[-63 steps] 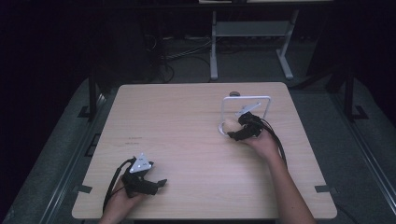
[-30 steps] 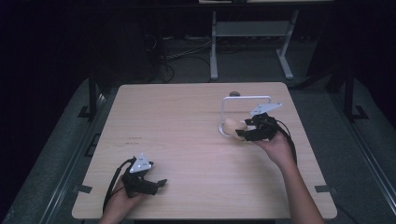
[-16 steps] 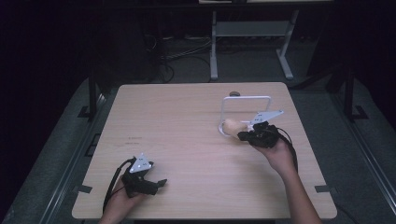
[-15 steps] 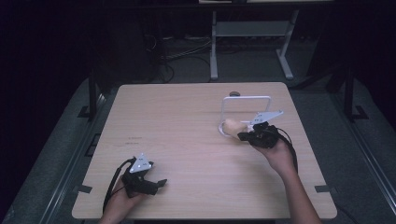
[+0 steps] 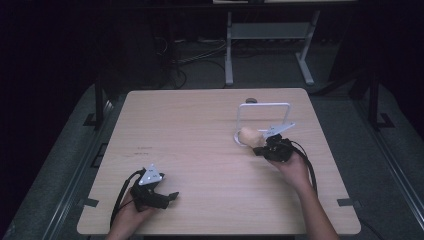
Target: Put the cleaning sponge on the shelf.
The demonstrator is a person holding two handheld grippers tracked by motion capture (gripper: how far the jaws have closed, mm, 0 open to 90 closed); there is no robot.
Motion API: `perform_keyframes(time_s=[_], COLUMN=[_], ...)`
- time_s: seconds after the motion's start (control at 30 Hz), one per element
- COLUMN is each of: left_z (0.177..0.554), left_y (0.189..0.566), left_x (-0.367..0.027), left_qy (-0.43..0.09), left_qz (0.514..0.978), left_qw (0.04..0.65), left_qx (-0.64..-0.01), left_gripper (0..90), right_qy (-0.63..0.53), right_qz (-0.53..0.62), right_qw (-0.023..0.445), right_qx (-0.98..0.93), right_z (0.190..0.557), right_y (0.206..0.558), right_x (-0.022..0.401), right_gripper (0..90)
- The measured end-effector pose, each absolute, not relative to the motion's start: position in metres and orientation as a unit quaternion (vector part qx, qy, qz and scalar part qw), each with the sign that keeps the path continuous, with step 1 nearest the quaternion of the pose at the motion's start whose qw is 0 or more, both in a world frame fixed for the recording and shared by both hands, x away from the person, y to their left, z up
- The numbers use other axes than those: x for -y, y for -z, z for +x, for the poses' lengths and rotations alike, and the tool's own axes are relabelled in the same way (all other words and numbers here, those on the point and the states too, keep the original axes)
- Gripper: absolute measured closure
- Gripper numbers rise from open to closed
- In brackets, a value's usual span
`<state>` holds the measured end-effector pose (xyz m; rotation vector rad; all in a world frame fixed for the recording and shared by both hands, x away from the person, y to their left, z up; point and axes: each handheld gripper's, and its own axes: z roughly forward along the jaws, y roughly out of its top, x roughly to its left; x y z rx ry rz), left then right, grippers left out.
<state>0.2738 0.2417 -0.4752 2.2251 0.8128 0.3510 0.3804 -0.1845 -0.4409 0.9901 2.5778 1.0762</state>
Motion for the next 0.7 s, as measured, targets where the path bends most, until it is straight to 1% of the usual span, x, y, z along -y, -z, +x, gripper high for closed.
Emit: perform_keyframes(time_s=[0.1,0.3,0.7], left_z=[0.274,0.274,0.274], left_y=[0.475,0.475,0.475], left_x=[-0.242,-0.242,-0.242], left_qy=[-0.136,-0.137,-0.137], left_qz=[0.865,0.865,0.865], left_qw=[0.365,0.365,0.365], left_qx=[-0.316,-0.316,-0.316], left_gripper=[12.7,12.7,12.7], right_qy=[-0.355,-0.349,-0.349], right_qz=[0.337,0.345,0.37], right_qw=[0.083,0.089,0.121], right_qx=[-0.868,-0.867,-0.853], right_z=[0.382,0.386,0.39], right_y=[0.447,0.455,0.454], right_x=[0.184,0.185,0.195], right_gripper=[90.0,90.0,90.0])
